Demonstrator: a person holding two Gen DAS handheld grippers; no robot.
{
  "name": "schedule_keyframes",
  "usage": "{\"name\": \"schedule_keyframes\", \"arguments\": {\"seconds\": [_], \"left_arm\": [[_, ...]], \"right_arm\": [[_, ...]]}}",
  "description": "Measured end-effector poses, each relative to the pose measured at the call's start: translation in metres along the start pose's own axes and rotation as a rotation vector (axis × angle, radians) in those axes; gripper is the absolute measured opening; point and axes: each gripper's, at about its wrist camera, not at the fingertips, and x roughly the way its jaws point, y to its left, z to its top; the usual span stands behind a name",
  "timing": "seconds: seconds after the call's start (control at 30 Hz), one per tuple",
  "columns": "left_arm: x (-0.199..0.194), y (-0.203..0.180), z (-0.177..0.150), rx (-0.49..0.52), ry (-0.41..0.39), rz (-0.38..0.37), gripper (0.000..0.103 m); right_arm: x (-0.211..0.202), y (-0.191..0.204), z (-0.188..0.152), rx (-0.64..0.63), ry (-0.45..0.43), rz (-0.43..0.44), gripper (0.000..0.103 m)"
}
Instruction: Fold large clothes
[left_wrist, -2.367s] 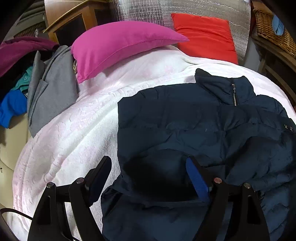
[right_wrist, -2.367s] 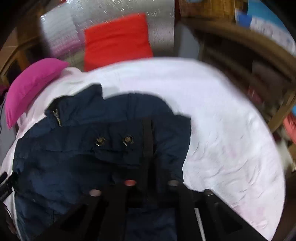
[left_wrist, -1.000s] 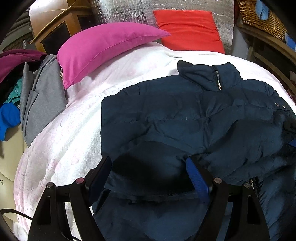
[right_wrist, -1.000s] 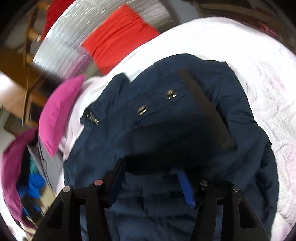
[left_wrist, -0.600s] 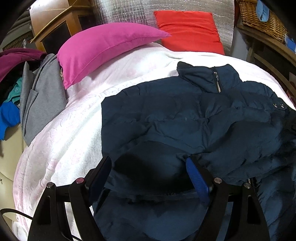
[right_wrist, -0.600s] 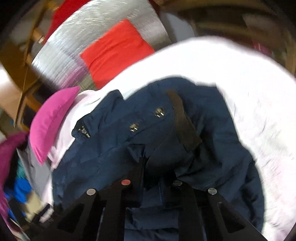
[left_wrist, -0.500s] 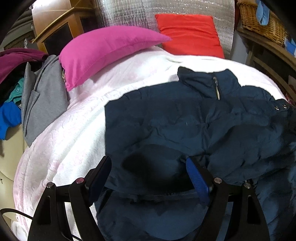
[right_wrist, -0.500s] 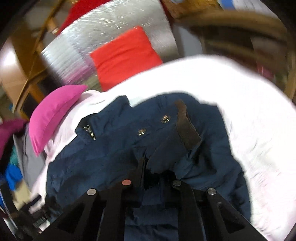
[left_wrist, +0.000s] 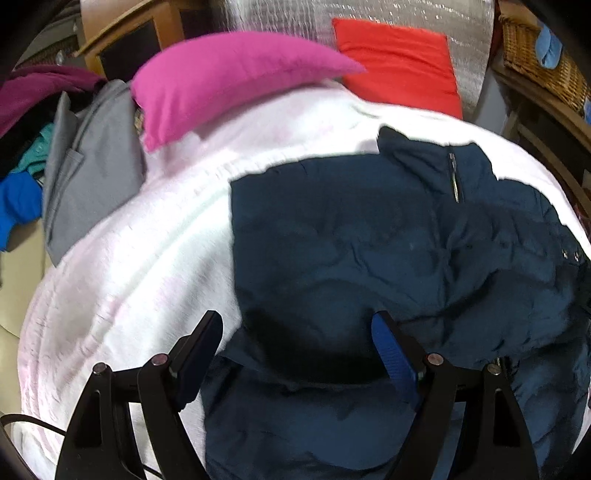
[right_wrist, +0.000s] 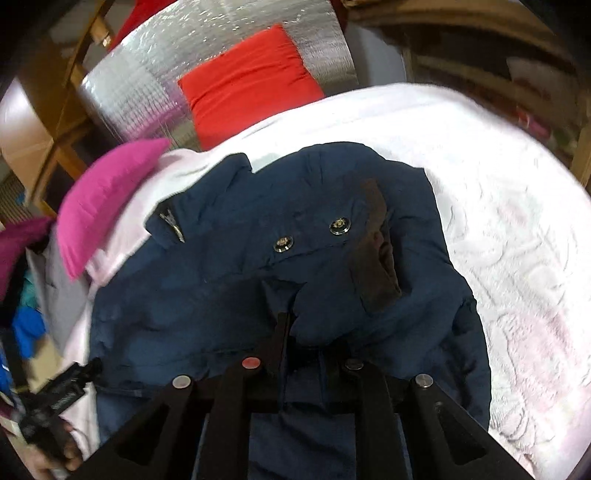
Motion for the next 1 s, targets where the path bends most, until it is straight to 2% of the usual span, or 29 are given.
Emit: {"name": "schedule_keyframes", "arguments": {"seconds": [0.1, 0.23, 0.4, 0.5, 0.6, 0.67, 0.7, 0.73, 0.8, 0.9, 1.0], "left_arm": [[-0.005, 0.012, 0.003, -0.029, -0.020, -0.004, 0.083], [0.000, 0.031, 0.007, -0.095, 0.001, 0.004, 0.083], [0.009, 0.040, 0.004, -0.119, 0.027, 0.049, 0.083], [0.015, 0.034, 0.002, -0.099, 0.042, 0.078, 0.083], [0.017, 0.023, 0.000, -0.055, 0.041, 0.088, 0.083], [0.014, 0.017, 0.000, -0.027, 0.024, 0.098, 0.083], [0.013, 0.015, 0.000, -0.014, 0.016, 0.104, 0.083], [0.012, 0.012, 0.000, 0.001, 0.004, 0.112, 0.083], [0.010, 0.009, 0.001, 0.018, -0.011, 0.120, 0.083], [0.008, 0.007, 0.001, 0.022, -0.024, 0.116, 0.083], [0.004, 0.006, 0.001, 0.025, -0.037, 0.109, 0.083]], "right_arm": [[-0.016, -0.014, 0.004, 0.034, -0.024, 0.004, 0.036], [-0.036, -0.035, 0.007, 0.068, -0.084, -0.053, 0.047], [-0.034, -0.052, 0.016, 0.120, -0.076, -0.064, 0.048], [-0.021, -0.045, 0.021, 0.094, -0.042, -0.064, 0.061], [-0.005, -0.036, 0.020, 0.060, -0.009, -0.076, 0.062], [0.002, -0.025, 0.019, 0.015, -0.013, -0.097, 0.052], [0.004, -0.019, 0.018, -0.011, -0.020, -0.100, 0.034], [0.002, -0.015, 0.018, -0.045, -0.029, -0.110, 0.026], [-0.007, -0.004, 0.019, -0.101, -0.084, -0.115, 0.021], [-0.020, 0.001, 0.020, -0.121, -0.162, -0.124, 0.020], [-0.009, -0.004, 0.019, -0.116, -0.140, -0.165, 0.020]]}}
